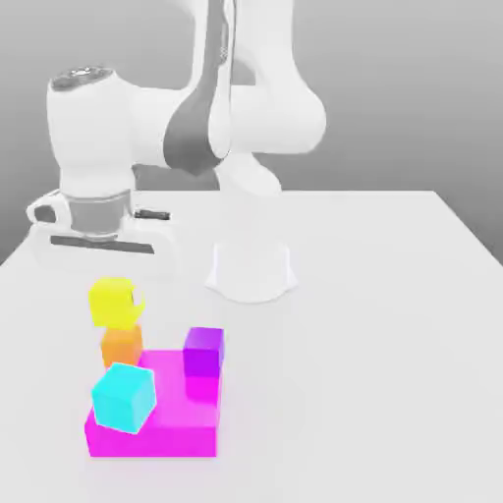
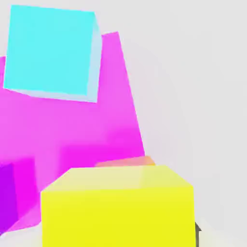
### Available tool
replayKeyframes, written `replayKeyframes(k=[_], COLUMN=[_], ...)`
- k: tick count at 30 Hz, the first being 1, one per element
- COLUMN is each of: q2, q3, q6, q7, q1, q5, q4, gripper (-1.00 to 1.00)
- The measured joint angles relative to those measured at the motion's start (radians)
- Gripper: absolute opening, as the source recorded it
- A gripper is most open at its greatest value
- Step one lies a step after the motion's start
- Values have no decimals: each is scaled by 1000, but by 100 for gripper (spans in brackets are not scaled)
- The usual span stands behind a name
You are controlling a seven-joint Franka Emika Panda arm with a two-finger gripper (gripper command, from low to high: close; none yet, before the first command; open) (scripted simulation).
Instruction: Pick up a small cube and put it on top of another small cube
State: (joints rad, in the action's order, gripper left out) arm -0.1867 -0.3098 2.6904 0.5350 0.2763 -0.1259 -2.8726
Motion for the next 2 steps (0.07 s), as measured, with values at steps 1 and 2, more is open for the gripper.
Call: replayKeyframes(k=[1, 2], q2=[0, 0], q3=[0, 0], q6=[0, 0], q7=[0, 0], q1=[0, 0], q5=[0, 0], q4=[0, 0], gripper=[100, 100])
